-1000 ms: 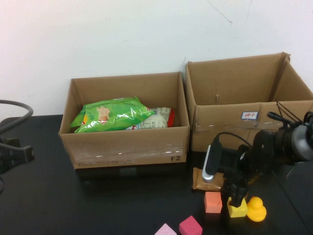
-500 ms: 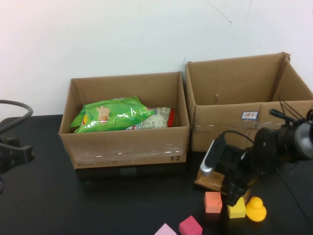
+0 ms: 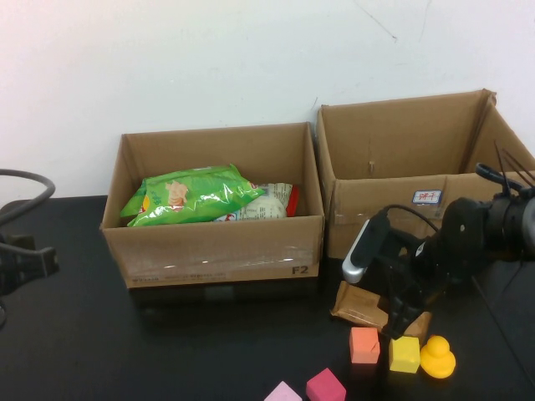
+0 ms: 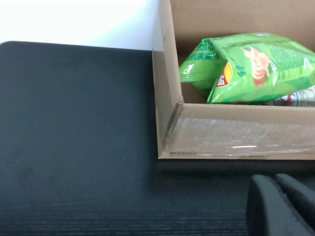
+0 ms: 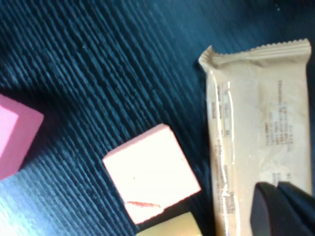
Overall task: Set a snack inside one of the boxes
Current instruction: Pick up the biscuit
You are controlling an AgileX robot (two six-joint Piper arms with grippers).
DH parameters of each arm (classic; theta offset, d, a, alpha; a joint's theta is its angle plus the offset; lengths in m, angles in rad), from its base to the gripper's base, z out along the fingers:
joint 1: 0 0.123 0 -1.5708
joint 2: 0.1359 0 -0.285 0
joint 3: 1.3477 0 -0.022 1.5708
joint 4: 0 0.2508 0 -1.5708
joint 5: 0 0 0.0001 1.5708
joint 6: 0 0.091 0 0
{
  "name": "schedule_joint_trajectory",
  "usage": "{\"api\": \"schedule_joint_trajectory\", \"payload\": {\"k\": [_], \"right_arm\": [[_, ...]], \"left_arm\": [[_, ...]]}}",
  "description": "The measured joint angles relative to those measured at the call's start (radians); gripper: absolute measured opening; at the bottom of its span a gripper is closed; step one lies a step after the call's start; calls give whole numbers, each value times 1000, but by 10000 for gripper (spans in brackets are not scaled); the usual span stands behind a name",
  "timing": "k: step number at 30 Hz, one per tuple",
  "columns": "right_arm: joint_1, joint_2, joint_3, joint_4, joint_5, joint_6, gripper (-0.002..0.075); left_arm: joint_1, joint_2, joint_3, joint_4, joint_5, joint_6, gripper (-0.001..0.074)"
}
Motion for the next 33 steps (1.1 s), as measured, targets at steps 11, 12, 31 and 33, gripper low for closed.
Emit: {"api": "schedule_joint_trajectory", "payload": {"k": [11, 12, 31, 33], "right_arm": [[0, 82, 0, 0, -94, 117, 552], [0, 87, 0, 0, -104, 126, 581], [0, 149, -2, -4, -139, 150, 483], [0, 149, -3, -4, -137, 152, 483]], "left_arm": [[0, 0, 0, -11, 0, 2, -1], [0, 0, 0, -13, 0, 2, -1], [0, 0, 0, -13, 0, 2, -1], [0, 0, 0, -13, 0, 2, -1]]}}
